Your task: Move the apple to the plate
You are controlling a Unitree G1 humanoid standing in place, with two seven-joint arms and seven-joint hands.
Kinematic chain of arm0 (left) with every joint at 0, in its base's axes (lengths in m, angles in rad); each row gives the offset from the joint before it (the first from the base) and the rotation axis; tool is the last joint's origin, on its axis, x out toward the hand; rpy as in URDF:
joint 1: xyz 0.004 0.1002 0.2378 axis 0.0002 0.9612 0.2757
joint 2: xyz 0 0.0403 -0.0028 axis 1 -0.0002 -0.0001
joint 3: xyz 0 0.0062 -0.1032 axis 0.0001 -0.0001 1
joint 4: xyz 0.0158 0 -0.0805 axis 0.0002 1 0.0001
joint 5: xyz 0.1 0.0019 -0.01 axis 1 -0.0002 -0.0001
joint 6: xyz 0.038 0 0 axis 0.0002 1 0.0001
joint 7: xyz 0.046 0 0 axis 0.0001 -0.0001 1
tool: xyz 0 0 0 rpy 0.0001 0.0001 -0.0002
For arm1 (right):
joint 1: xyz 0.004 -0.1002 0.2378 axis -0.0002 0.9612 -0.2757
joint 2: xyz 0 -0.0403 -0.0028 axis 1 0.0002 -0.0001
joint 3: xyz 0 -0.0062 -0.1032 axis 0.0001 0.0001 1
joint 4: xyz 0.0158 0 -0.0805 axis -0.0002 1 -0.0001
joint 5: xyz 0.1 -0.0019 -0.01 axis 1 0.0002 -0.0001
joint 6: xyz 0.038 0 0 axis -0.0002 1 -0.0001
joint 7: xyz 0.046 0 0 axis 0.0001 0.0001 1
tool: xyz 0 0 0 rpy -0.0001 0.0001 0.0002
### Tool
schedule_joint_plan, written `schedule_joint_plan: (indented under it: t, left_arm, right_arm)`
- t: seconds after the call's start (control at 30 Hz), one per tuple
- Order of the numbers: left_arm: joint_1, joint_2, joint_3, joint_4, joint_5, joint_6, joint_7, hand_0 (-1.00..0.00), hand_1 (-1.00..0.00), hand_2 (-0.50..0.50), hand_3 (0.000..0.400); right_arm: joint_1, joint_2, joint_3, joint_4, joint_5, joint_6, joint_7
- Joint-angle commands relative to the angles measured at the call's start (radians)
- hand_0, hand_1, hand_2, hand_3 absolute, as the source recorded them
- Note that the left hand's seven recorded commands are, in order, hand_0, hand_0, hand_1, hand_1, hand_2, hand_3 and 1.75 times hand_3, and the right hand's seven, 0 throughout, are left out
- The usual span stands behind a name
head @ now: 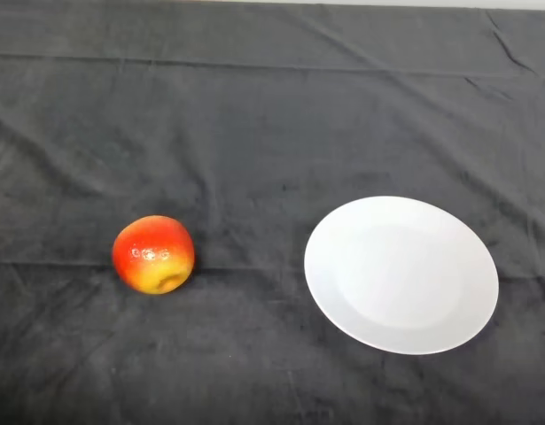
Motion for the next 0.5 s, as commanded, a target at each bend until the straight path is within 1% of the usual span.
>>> schedule_joint_plan:
  t: [0.03,0.27,0.5]
  left_arm:
    - [-0.027,-0.01,-0.025,-0.043,0.028,-0.014,-0.019,0.0,0.0,0.0,0.0]
    - [-0.026,-0.03,-0.086,-0.053,0.09,-0.025,-0.057,0.0,0.0,0.0,0.0]
    - [-0.031,-0.058,-0.143,-0.06,0.147,-0.038,-0.081,0.0,0.0,0.0,0.0]
  right_arm:
    - [0.073,0.046,0.0234,0.04,-0.0225,0.006,0.0086]
    - [0.074,0.046,0.0231,0.037,-0.022,0.008,0.0089]
    - [0.076,0.046,0.0227,0.035,-0.0216,0.009,0.0093]
